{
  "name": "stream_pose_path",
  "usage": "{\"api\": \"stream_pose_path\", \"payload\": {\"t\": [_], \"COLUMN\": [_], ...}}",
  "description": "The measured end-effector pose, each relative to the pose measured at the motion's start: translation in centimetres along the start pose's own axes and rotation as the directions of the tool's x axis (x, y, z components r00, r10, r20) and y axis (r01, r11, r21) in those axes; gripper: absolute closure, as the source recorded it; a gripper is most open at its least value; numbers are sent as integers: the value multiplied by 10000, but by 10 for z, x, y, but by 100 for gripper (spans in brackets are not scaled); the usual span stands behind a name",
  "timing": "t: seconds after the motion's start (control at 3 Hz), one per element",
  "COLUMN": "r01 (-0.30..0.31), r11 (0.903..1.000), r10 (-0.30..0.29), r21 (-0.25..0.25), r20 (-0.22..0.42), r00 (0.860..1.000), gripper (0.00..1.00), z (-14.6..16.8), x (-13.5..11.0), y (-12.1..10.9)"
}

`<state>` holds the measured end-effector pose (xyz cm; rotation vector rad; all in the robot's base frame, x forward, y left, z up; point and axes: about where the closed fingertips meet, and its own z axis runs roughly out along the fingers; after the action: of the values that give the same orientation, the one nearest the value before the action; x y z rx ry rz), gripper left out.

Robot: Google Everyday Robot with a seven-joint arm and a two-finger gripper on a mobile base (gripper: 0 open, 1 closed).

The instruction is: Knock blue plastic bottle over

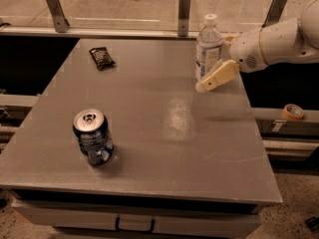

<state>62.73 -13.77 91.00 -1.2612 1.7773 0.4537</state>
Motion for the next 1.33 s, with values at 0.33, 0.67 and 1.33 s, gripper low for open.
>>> {"api": "stream_pose_path", "payload": {"t": [0.33, 0.67, 1.33], "r01": [557, 1149, 1477], "r11": [9918, 9690, 9508], "r10": [-451, -797, -1006], "r21": [-1146, -2188, -2723], "r20": [925, 1633, 1794], "r00": [9947, 9834, 9786], "gripper": [0, 0, 0], "z": [16, 26, 32], "x": [-38, -68, -78], "y": [39, 77, 94]}}
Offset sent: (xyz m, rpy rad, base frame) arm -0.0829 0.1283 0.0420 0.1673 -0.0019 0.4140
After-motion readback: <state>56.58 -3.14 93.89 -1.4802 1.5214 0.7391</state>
